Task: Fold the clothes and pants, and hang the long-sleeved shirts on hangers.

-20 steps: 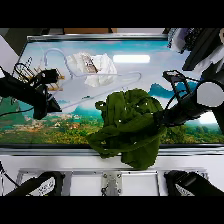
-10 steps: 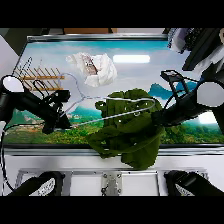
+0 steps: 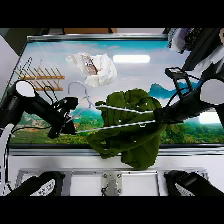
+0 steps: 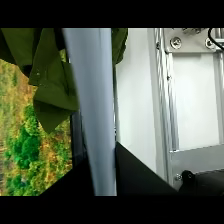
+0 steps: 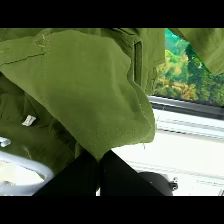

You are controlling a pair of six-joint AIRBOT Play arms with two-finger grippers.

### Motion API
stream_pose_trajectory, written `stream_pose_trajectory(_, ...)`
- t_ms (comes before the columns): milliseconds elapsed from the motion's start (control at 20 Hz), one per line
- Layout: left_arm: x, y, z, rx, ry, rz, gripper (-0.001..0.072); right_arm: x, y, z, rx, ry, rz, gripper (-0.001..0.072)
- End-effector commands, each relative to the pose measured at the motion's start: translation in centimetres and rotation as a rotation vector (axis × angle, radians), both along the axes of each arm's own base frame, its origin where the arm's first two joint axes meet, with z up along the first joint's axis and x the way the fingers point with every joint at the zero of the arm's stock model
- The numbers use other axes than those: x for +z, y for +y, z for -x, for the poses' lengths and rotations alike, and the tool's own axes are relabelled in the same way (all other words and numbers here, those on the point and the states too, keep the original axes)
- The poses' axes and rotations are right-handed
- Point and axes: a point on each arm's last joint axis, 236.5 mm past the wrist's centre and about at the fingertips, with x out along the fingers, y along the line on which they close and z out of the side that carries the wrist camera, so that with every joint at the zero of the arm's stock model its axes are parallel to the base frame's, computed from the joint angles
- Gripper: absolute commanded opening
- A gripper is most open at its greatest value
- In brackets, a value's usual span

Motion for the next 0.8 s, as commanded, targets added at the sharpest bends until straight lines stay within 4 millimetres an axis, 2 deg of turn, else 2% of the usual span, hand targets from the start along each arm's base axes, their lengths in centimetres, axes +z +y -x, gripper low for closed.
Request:
stream_pose_trajectory(0,-2.1,-0.1,1.2,0.017,0.054,-0.007,0.0014,0.2,-0.3,-0.2,-0.017,-0.007,-0.004,0.0016)
stream_pose_trajectory(100,-2.9,-0.2,1.0,0.036,0.049,-0.009,0.0014,0.4,-0.3,-0.3,-0.017,-0.011,-0.006,0.0016)
stream_pose_trajectory(250,-3.4,-0.4,-0.4,0.070,-0.002,-0.012,0.0014,0.5,-0.2,-0.3,-0.017,-0.015,-0.008,0.0016)
stream_pose_trajectory(400,-3.5,-0.8,-0.7,0.080,-0.015,-0.008,0.0015,1.5,-0.1,-0.6,-0.016,-0.044,-0.022,0.0016)
stream_pose_trajectory(550,-3.6,-2.0,-0.4,0.039,-0.034,-0.006,0.0014,2.4,0.4,-0.7,-0.025,-0.062,-0.049,0.0016)
stream_pose_trajectory(750,-3.9,-3.5,-0.9,0.039,-0.071,-0.013,0.0015,2.6,0.9,-0.5,-0.014,-0.056,-0.068,0.0016)
